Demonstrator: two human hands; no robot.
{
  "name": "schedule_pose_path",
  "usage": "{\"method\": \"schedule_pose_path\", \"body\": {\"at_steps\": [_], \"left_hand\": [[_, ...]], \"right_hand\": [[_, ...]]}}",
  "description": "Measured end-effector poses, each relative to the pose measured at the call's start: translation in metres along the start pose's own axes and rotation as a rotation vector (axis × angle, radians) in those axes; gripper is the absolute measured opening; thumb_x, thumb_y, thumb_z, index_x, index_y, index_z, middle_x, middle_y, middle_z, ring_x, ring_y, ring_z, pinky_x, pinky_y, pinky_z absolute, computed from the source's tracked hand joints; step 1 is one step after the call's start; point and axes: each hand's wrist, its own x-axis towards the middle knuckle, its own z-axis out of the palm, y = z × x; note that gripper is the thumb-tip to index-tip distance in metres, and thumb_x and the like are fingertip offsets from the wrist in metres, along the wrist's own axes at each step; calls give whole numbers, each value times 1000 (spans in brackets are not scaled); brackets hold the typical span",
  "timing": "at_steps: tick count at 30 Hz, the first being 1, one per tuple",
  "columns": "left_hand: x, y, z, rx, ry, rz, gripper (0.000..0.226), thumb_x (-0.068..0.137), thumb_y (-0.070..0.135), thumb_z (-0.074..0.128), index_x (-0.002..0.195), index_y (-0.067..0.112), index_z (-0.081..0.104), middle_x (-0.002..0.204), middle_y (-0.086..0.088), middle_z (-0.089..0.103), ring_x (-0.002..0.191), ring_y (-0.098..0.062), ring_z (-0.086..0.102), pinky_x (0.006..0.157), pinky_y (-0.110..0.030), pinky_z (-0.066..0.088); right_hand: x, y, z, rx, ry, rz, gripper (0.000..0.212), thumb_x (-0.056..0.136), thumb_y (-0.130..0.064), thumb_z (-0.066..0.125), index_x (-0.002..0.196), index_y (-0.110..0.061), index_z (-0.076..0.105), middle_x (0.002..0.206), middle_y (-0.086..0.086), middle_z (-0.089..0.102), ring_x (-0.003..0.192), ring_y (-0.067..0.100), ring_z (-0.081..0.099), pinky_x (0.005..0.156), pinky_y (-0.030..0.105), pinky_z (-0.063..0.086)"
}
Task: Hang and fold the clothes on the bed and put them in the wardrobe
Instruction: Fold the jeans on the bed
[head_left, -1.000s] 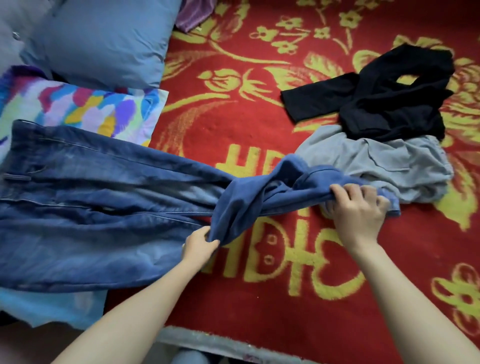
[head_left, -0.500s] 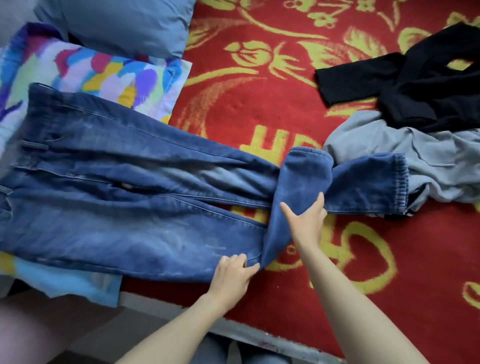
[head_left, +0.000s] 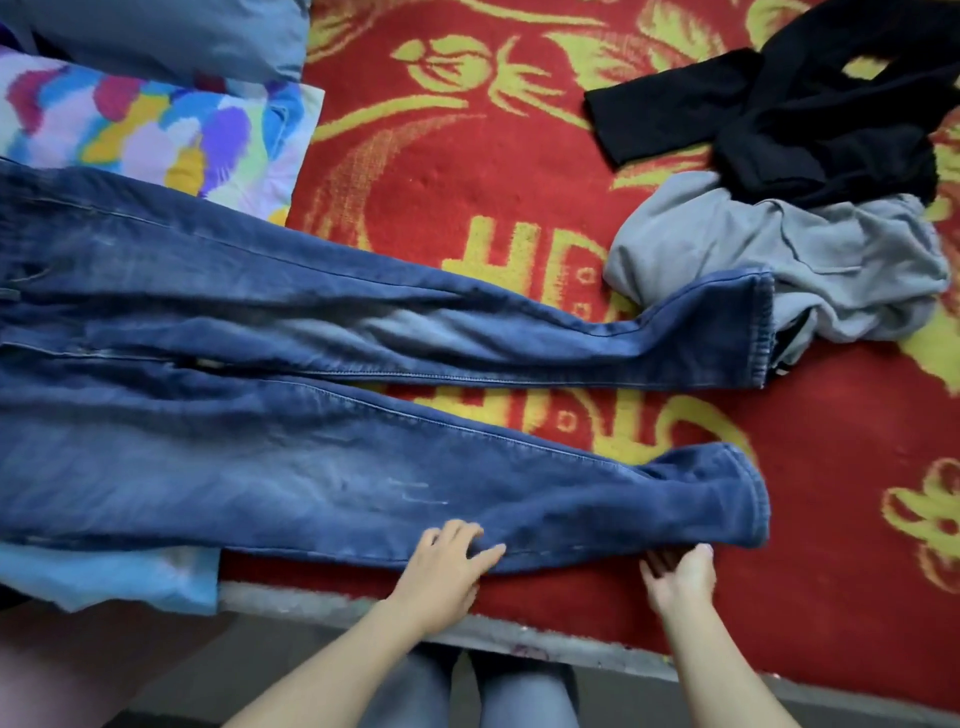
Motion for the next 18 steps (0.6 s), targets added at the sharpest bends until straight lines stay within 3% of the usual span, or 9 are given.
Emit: {"method": "schedule_pose_path", "body": {"at_steps": [2,4,6,8,10,11,13,15,18], "left_hand": [[-2,-1,3,-45,-39,-137,78,32,37,89,108,31,70,109,-11,67,96,-21,66,71,-25,53],[-6,-10,15,-85,-81,-296,83,69,34,74,143,29,37,147,-20,33,132,-26,38,98,-34,40],[-11,-17,32,-71,-225,-348,78,89,29,54,150,29,5,157,-10,4,141,-22,14,108,-40,24],[-13,-21,40,-87,-282,-326,74,91,27,51,150,30,6,158,-8,-1,141,-24,11,109,-41,23],[-13,-20,44,-92,-315,-311,70,92,26,50,149,31,10,158,-9,-3,141,-25,11,108,-41,24],[-13,-20,45,-91,-314,-313,68,92,26,50,149,32,11,158,-10,-4,141,-25,11,108,-41,24],[-12,-18,47,-80,-301,-314,66,93,26,49,148,34,13,157,-11,-4,141,-26,10,108,-41,24],[-12,-16,47,-93,-298,-329,64,94,26,48,148,35,14,157,-12,-5,141,-28,10,108,-41,24],[-10,-12,47,-92,-300,-331,63,95,25,45,148,35,13,157,-11,-3,141,-28,10,109,-41,23]], "right_hand": [[3,-9,4,158,-33,-48,47,98,-54,23,114,-24,55,133,5,52,99,27,57,92,40,43],[6,-16,10,191,6,-79,65,93,-64,23,134,-19,46,136,5,51,118,28,53,98,41,41],[5,-19,14,115,116,-163,64,91,-57,45,136,-12,40,134,8,52,117,27,55,94,42,47],[4,-22,17,23,220,-255,65,84,-38,67,131,-5,38,131,11,52,113,25,58,94,42,49],[11,-25,14,-47,249,-295,63,79,-20,73,128,-2,37,131,14,52,112,24,58,96,42,48],[17,-28,11,-63,259,-293,54,80,-12,72,123,-3,42,130,15,52,109,25,58,95,42,49],[24,-34,4,-46,238,-283,23,81,5,59,94,-13,51,114,14,60,90,23,61,81,38,53],[25,-43,-6,-77,211,-385,36,79,14,49,74,-21,46,85,5,58,69,14,53,63,27,48],[18,-64,-28,-90,176,-521,43,69,20,49,70,-23,45,67,-6,51,58,5,48,53,15,40]]}}
